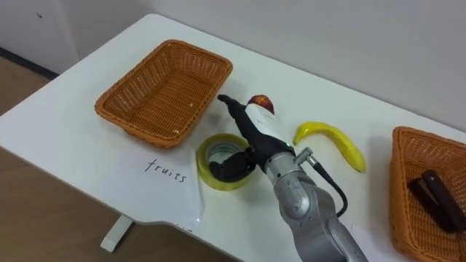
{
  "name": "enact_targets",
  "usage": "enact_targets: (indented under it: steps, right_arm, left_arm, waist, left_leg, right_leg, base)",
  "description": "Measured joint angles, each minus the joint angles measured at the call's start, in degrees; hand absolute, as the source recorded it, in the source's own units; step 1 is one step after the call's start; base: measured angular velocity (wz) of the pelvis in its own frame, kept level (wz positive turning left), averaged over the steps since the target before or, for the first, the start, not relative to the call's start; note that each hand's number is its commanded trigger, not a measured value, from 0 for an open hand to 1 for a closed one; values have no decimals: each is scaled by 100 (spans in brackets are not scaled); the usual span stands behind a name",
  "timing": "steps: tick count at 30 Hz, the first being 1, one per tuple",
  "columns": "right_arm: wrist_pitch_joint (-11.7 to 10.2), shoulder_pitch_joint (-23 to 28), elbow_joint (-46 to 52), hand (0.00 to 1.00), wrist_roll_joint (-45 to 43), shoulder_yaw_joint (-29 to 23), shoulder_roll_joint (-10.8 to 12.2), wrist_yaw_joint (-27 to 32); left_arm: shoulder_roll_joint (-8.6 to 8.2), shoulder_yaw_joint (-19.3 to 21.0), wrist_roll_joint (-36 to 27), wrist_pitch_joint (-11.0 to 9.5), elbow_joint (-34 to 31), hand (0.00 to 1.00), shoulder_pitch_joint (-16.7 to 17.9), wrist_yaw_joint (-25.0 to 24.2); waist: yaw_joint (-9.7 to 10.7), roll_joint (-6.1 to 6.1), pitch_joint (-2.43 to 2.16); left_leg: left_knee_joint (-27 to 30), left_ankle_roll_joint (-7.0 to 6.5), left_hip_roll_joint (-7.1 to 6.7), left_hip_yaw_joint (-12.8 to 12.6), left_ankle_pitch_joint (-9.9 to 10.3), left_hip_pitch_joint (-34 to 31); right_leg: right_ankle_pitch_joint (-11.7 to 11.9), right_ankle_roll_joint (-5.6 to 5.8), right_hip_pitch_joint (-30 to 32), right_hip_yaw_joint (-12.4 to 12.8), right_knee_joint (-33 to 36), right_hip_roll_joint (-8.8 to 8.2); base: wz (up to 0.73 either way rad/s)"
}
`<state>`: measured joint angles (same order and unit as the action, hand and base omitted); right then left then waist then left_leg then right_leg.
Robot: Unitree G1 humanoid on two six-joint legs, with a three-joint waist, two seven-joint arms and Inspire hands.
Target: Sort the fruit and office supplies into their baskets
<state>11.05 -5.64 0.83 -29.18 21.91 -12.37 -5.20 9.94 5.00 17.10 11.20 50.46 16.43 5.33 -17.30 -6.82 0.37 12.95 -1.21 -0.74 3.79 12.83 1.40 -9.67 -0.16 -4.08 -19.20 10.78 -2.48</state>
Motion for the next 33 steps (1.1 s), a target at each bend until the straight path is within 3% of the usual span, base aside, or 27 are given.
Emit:
enact_targets:
  steps: [15, 20, 25, 33]
  right_arm:
    - [-23, 13, -259, 0, 1, -85, -87, -368]
    - [-9, 14, -285, 0, 0, -87, -94, -611]
    - [32, 14, -276, 0, -10, -152, -103, -844]
    - [28, 28, -235, 0, -74, -343, -103, -1183]
  left_arm:
    - [-7, 327, 68, 55, -7, 0, 52, -48]
    - [19, 349, 68, 55, 12, 0, 46, -54]
    - [29, 461, 68, 84, 22, 0, 92, -118]
    - [40, 589, 71, 83, 22, 0, 71, -188]
  waist:
    - [69, -1, -1]
    - [133, -90, 8]
    - [126, -226, -44]
    - [135, -229, -41]
  left_leg:
    - [61, 9, -26, 161, -7, 44]
    - [68, -4, -77, 199, -56, 0]
    - [66, -48, -109, 198, -80, 10]
    - [64, -62, -98, 173, -63, 22]
  right_leg:
    - [0, 0, -154, -72, -16, -2]
    - [-14, 15, -134, -34, -40, -33]
    - [12, 58, -159, 49, -101, -40]
    - [31, 58, -153, 114, -92, -28]
  base:
    - [6]
    - [6]
    - [0]
    - [-1]
